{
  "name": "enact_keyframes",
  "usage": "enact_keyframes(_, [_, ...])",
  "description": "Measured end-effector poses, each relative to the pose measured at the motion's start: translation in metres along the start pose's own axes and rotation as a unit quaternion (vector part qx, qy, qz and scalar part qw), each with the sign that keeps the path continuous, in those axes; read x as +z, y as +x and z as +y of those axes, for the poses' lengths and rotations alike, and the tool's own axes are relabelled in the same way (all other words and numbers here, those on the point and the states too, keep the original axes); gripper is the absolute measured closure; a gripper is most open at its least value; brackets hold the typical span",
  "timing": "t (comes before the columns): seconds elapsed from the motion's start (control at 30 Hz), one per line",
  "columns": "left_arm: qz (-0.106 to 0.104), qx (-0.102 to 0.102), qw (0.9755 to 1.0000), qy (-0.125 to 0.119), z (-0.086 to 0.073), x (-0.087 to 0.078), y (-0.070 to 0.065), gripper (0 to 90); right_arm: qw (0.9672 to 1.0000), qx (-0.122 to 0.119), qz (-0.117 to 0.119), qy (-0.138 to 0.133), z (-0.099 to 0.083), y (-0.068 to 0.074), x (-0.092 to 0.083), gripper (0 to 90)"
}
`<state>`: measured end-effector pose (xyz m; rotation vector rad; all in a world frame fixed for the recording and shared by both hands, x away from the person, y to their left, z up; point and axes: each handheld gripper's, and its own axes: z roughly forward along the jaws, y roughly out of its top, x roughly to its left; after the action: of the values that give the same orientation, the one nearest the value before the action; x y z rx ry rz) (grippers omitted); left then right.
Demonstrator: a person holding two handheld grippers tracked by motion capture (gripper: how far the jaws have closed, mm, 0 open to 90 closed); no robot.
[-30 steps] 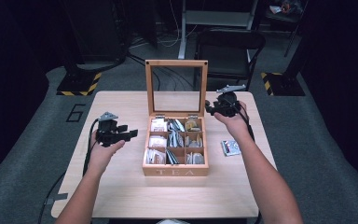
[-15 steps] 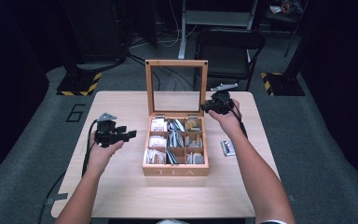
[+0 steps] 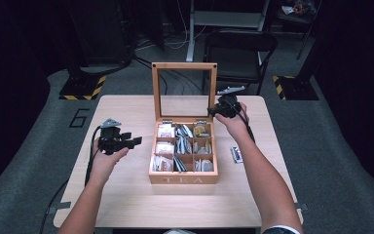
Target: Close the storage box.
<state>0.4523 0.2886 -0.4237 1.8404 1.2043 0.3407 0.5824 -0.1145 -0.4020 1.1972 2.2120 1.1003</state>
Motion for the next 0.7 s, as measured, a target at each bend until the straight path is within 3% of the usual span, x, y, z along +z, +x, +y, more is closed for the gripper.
enact_keyframes(0.5, [0.004,-0.005,1.0000,-0.007,0.000,-0.003,0.004,40.9,0.9999,0.016,-0.001,0.006,0.004,-0.009,0.017,53.6])
enact_keyframes(0.6, [0.002,-0.005,1.0000,-0.004,0.001,-0.004,0.005,41.0,1.0000,0.008,0.001,0.001,0.005,-0.009,0.018,61.4])
enact_keyframes(0.7, [0.002,-0.002,1.0000,-0.003,0.001,-0.003,0.005,41.0,1.0000,-0.003,0.001,0.002,0.006,-0.008,0.019,60.7])
